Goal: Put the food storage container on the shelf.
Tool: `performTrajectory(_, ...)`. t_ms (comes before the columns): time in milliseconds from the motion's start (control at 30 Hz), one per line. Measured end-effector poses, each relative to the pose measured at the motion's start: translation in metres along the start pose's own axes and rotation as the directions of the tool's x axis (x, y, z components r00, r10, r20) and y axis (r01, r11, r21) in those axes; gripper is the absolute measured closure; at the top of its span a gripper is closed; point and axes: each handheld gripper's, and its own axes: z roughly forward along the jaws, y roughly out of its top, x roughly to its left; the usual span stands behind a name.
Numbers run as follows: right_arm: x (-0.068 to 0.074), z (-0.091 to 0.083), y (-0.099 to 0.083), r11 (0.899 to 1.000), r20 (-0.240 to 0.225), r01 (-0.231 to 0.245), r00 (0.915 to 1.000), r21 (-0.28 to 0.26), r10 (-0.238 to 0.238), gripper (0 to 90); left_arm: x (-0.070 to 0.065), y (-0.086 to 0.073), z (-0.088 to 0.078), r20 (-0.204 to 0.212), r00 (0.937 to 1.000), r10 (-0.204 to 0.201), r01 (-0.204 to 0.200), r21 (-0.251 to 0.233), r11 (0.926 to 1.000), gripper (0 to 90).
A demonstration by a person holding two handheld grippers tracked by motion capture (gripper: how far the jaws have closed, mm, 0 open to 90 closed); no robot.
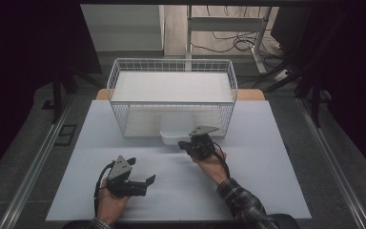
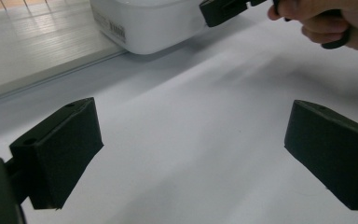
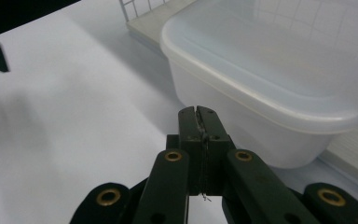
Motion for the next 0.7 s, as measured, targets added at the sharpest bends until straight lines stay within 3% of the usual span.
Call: performTrajectory(700, -0.019, 0.034, 0.018, 1.0, 0.051, -0.024, 0.9984, 0.011, 0.023, 89.2, 0.005, -0.004, 0.001, -0.004, 0.9998, -0.017, 0.017, 0.012, 0.9998, 3.7)
